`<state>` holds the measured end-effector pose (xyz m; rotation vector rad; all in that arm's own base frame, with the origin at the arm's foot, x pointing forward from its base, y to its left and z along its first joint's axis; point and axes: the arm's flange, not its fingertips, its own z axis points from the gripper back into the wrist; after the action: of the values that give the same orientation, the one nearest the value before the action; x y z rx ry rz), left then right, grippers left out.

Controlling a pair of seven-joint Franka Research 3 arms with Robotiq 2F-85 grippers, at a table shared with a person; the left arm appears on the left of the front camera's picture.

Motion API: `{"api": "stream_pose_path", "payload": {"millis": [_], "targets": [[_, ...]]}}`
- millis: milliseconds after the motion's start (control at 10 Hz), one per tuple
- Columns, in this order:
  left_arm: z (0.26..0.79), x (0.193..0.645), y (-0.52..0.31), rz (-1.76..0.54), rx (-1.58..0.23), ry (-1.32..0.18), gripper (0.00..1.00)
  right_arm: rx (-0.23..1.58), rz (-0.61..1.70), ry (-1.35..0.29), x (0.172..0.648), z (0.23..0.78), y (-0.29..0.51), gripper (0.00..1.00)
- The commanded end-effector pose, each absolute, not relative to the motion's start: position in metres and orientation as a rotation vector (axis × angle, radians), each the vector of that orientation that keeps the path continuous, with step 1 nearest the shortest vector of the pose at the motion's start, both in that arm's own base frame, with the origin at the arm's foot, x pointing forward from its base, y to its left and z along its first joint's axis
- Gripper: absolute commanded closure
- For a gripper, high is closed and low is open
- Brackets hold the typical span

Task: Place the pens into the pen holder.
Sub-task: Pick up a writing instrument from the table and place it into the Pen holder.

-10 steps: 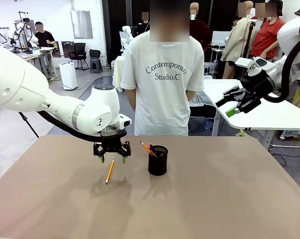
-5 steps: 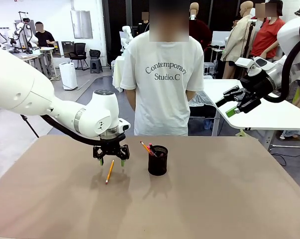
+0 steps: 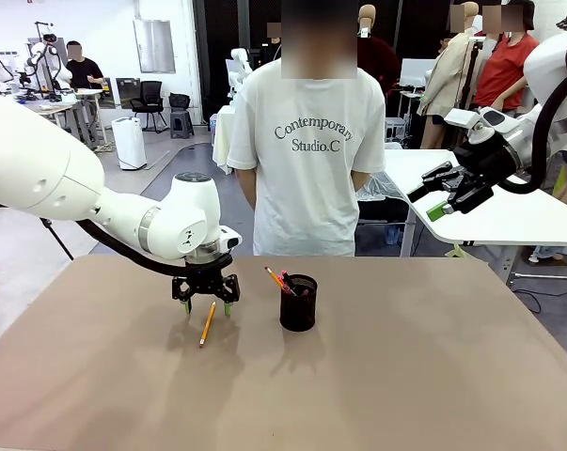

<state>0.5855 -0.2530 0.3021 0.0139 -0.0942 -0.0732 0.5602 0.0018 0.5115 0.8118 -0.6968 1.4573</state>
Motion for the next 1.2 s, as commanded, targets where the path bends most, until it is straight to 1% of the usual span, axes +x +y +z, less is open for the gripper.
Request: {"api": "stream_pose_path", "payload": {"millis": [0, 400, 500, 900, 1100], "targets": [[0.301, 0.592, -0.251, -0.078, 0.025, -0.087, 0.16, 0.818, 1.447, -0.685, 0.56, 0.516, 0.004, 0.0], [0.301, 0.594, -0.25, -0.068, 0.029, -0.085, 0.93, 0.818, 1.447, -0.685, 0.56, 0.516, 0.004, 0.0], [0.301, 0.594, -0.25, -0.069, 0.03, -0.08, 1.0, 0.818, 1.447, -0.685, 0.56, 0.516, 0.004, 0.0], [0.304, 0.591, -0.254, -0.067, 0.017, -0.045, 1.0, 0.818, 1.447, -0.685, 0.56, 0.516, 0.004, 0.0], [0.314, 0.588, -0.256, -0.075, -0.04, 0.008, 1.0, 0.818, 1.447, -0.685, 0.56, 0.516, 0.004, 0.0]]}}
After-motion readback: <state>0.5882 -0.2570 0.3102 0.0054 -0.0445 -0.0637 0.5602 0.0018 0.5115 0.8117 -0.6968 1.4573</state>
